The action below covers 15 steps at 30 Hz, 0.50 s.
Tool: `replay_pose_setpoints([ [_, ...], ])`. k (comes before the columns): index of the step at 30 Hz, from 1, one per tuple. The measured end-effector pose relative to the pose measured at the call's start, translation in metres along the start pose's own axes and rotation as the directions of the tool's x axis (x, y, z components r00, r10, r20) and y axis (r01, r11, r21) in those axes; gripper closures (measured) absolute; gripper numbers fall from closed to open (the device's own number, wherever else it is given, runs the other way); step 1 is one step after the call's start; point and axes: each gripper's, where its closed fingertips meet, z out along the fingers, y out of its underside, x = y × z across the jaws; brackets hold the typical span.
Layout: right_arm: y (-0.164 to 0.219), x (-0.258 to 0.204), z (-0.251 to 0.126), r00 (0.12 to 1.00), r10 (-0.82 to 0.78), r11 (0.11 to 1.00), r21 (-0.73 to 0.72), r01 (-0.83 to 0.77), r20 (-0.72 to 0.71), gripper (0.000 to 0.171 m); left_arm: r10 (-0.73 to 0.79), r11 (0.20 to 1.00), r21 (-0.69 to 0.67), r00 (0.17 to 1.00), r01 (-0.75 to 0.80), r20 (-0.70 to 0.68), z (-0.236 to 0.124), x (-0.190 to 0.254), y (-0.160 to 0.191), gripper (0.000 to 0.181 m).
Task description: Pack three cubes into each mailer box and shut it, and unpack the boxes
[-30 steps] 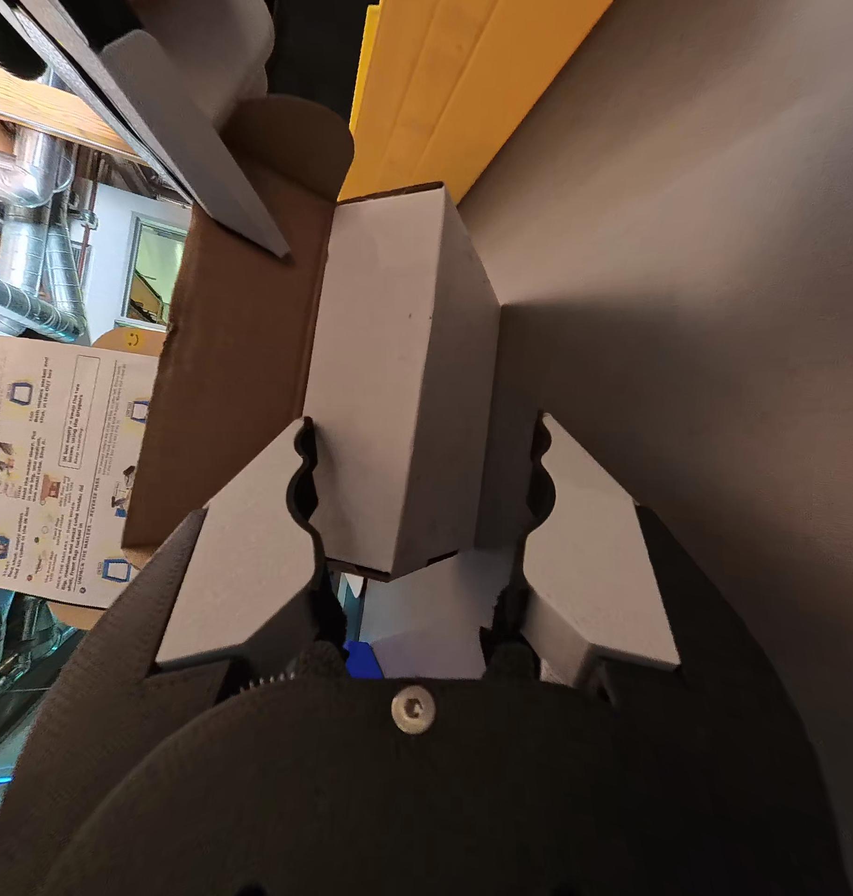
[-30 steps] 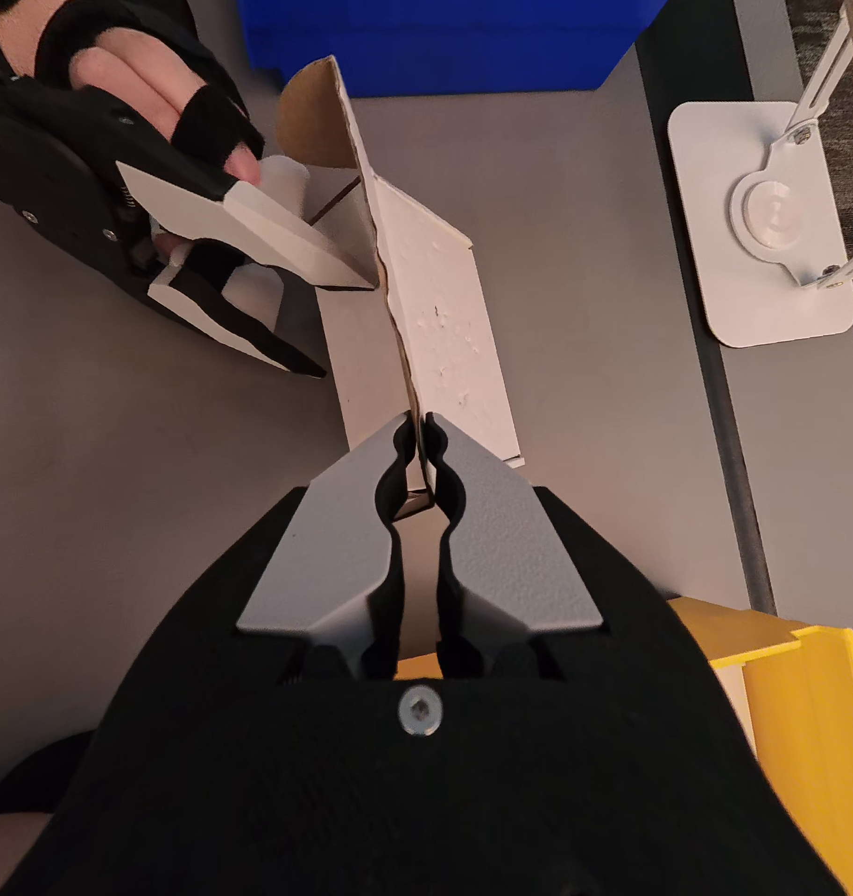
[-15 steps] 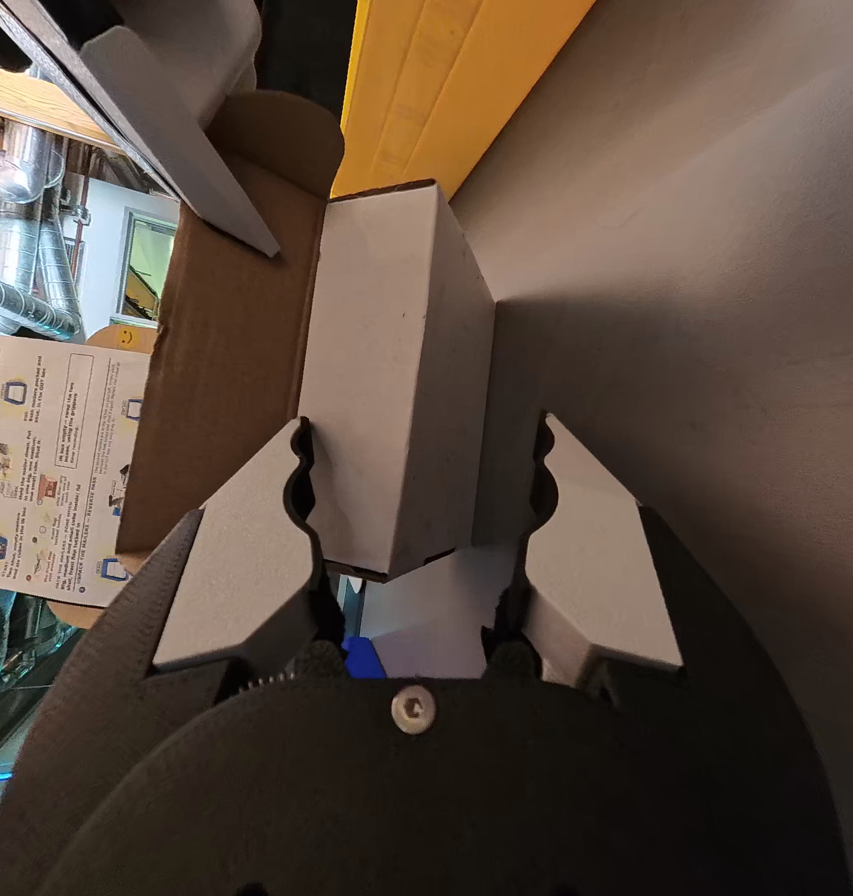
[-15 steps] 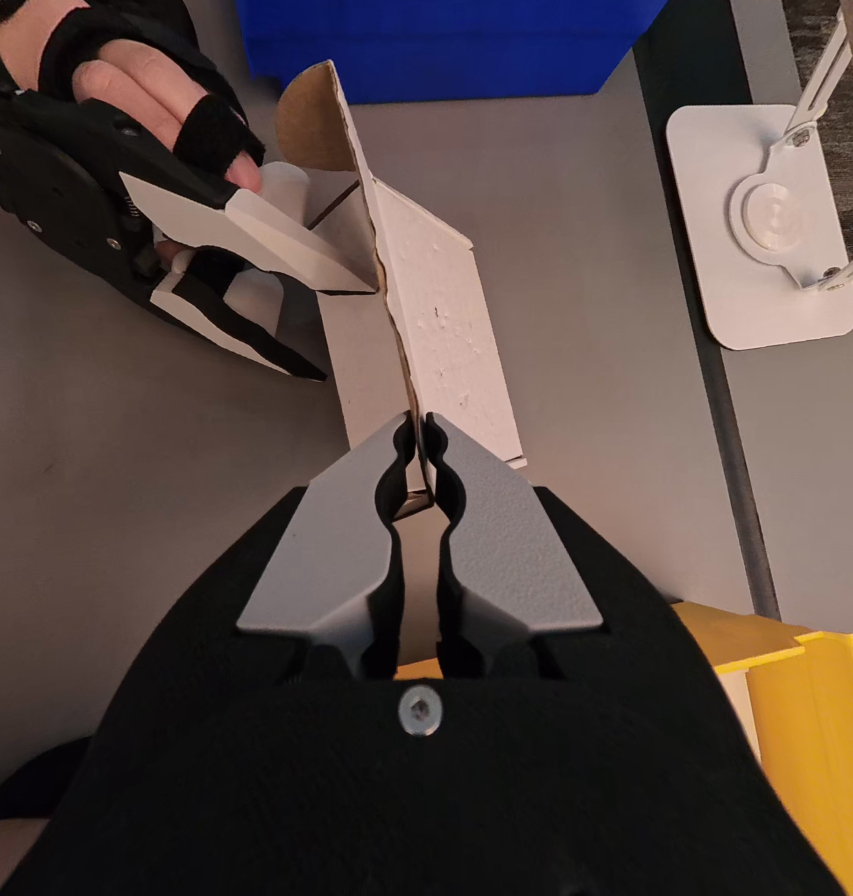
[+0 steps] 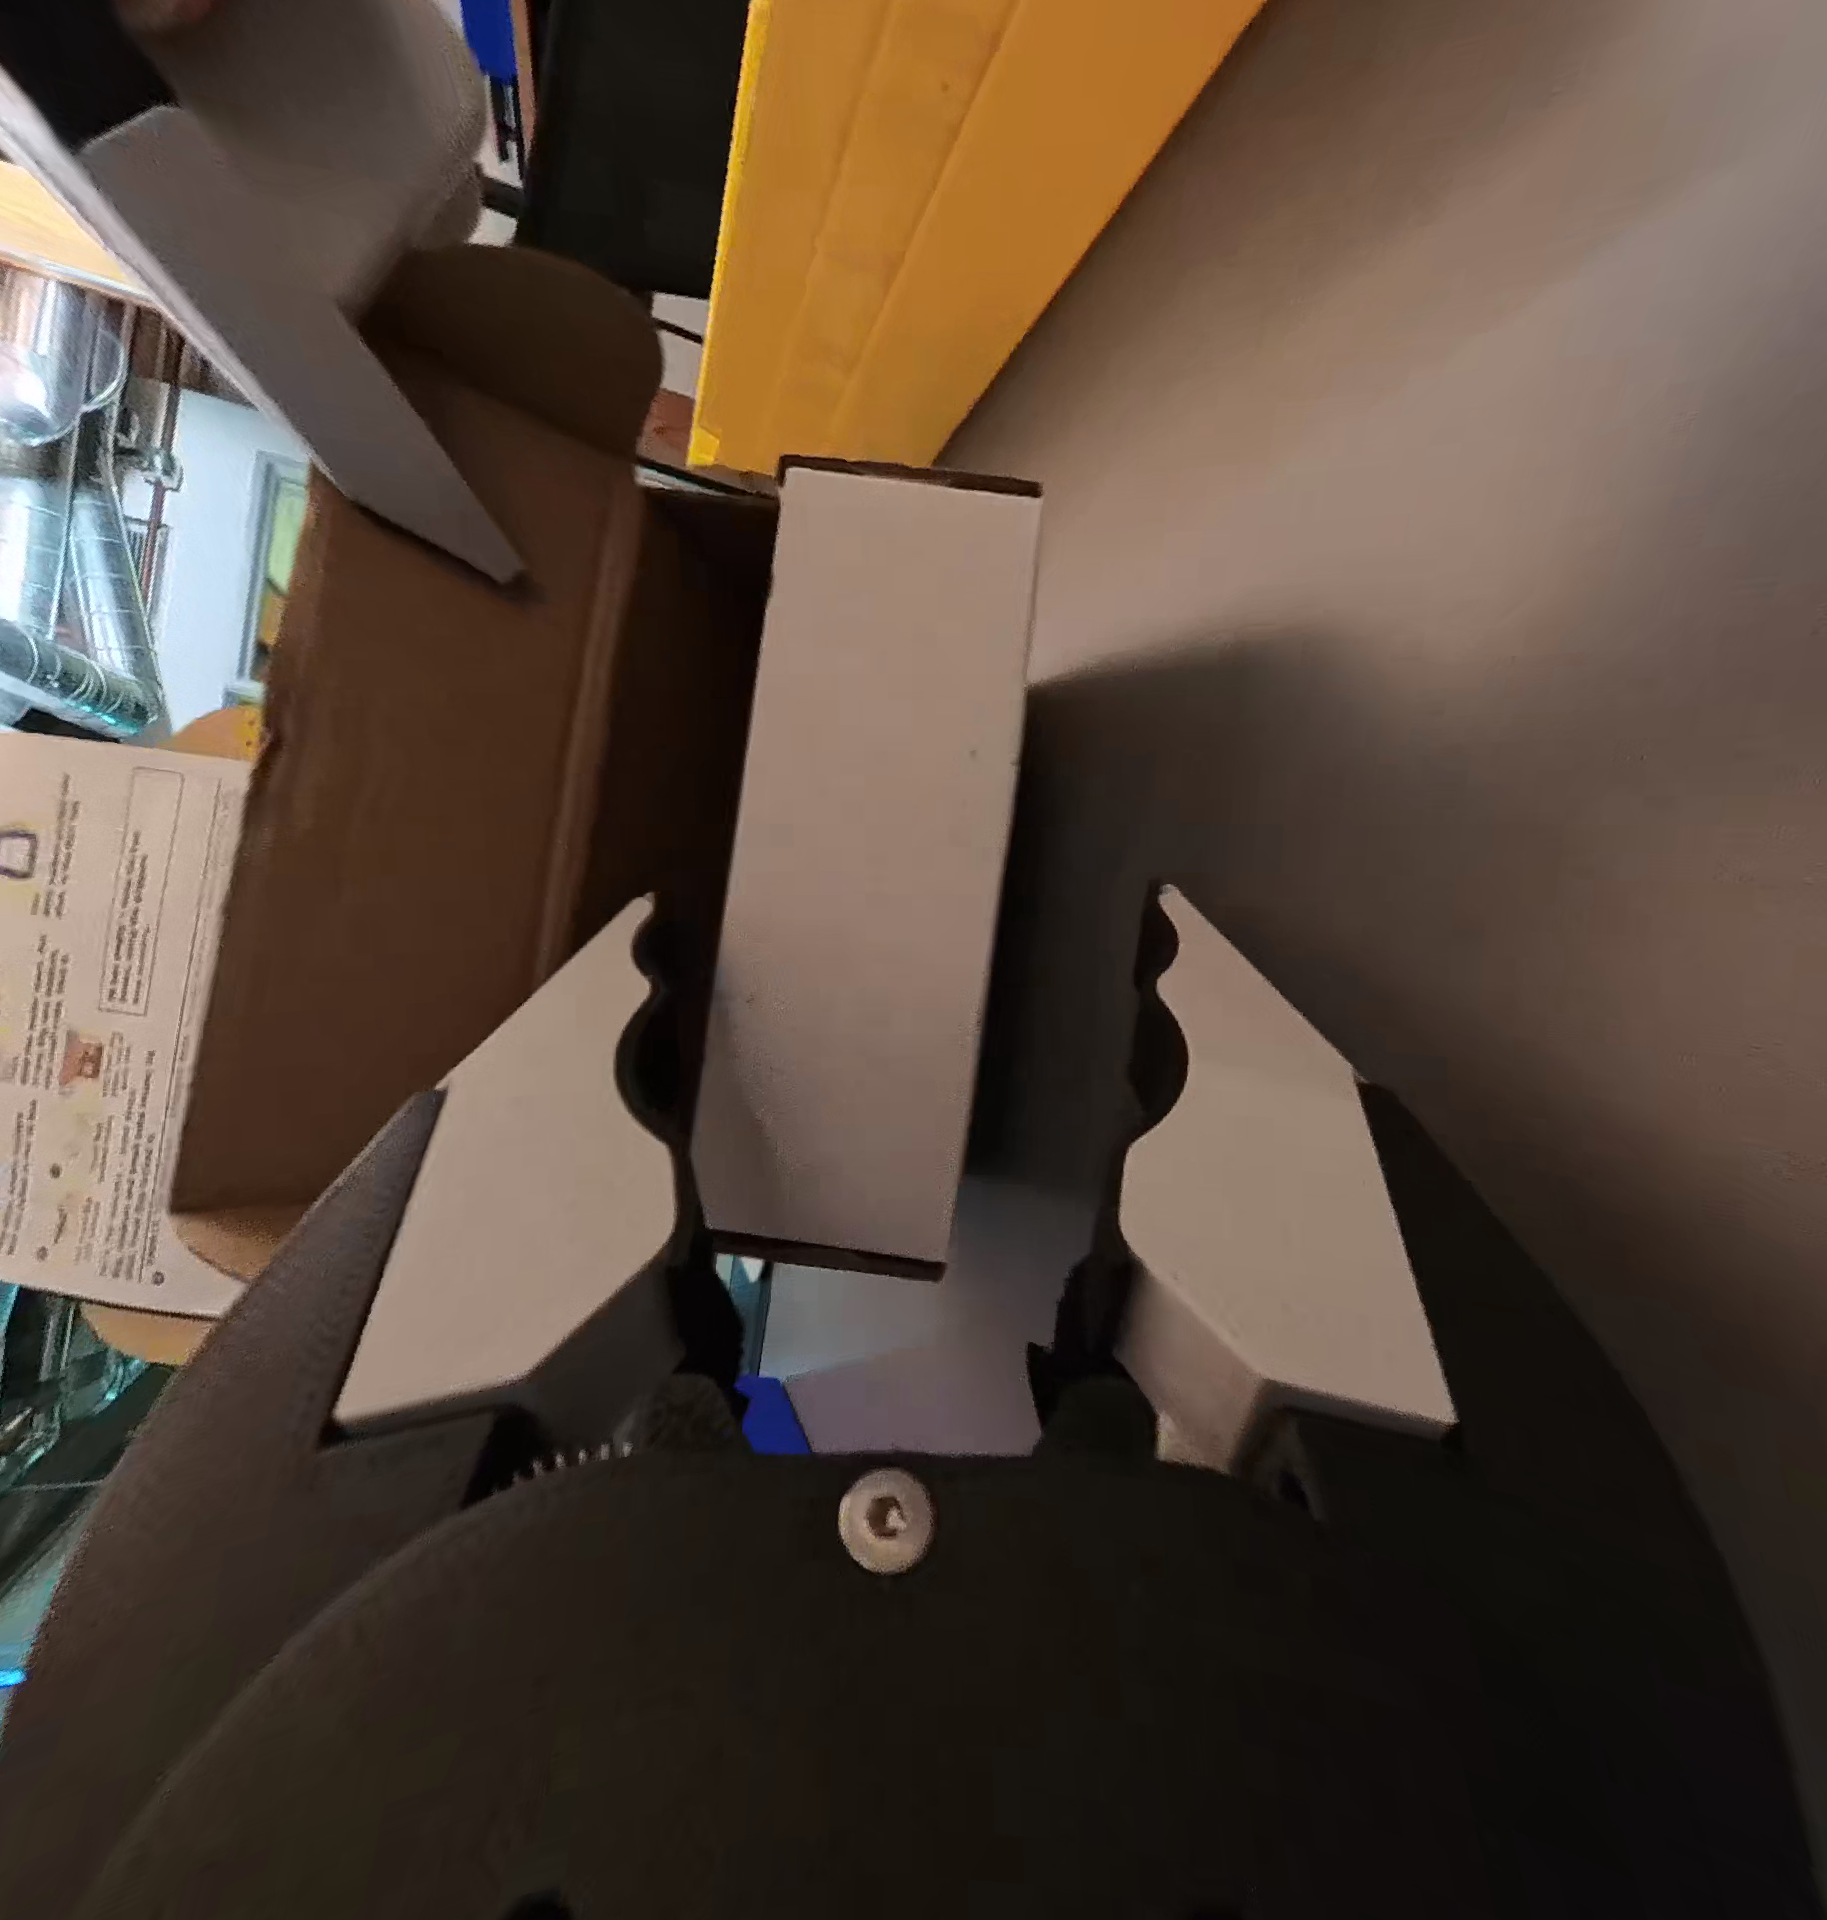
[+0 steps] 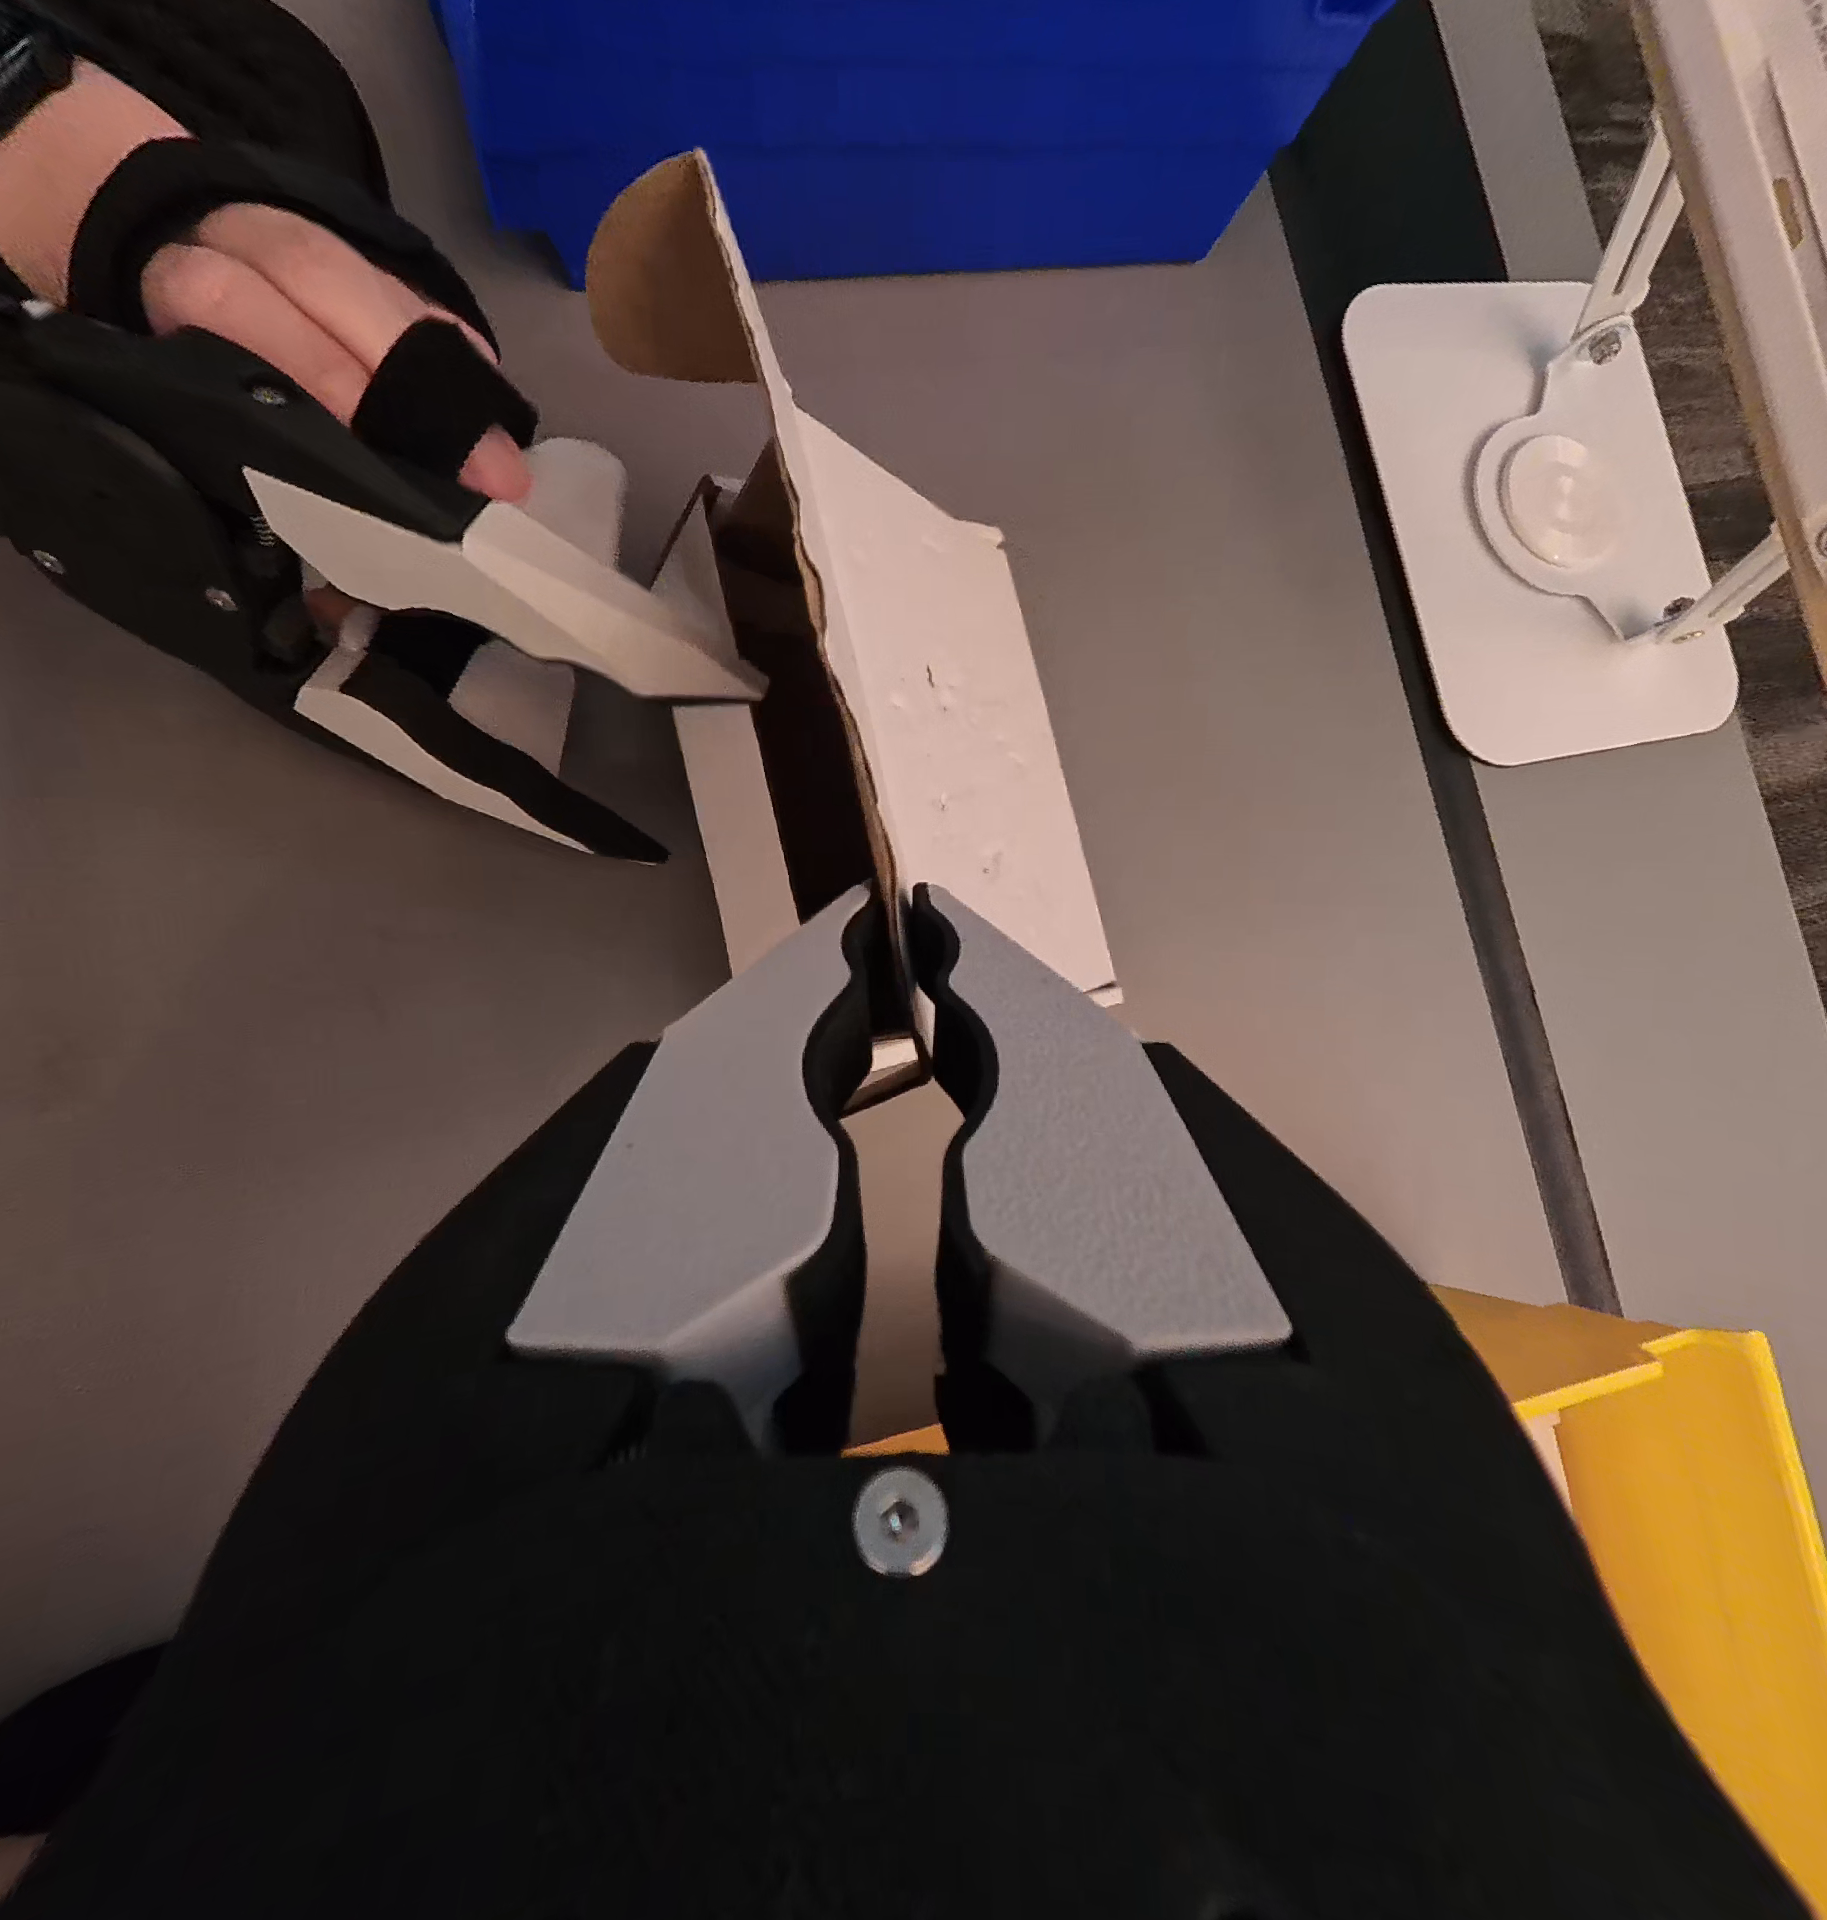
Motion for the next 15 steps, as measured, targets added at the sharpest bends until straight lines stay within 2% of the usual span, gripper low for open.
replay_pose_setpoints([
  [4, -0.001, -0.005, 0.002, 1.000, -0.022, 1.000, -0.013, 0.022, 0.009, 0.169, -0.057, 0.998, -0.002, 0.998, 0.057, 0.003, 0.000, -0.006, 0.003, 0.090],
  [8, -0.003, -0.009, 0.005, 0.999, -0.023, 1.000, -0.018, 0.023, 0.022, 0.169, -0.094, 0.994, -0.067, 0.992, 0.089, -0.087, 0.006, 0.008, 0.015, 0.091],
  [13, -0.006, -0.008, 0.005, 1.000, -0.016, 1.000, -0.008, 0.016, 0.009, 0.169, -0.033, 0.997, -0.073, 0.988, 0.023, -0.149, 0.005, 0.024, 0.018, 0.135],
  [15, -0.010, -0.004, 0.003, 1.000, -0.007, 1.000, 0.011, 0.007, -0.012, 0.168, 0.001, 0.997, -0.082, 0.989, -0.014, -0.151, 0.005, 0.027, 0.019, 0.135],
])
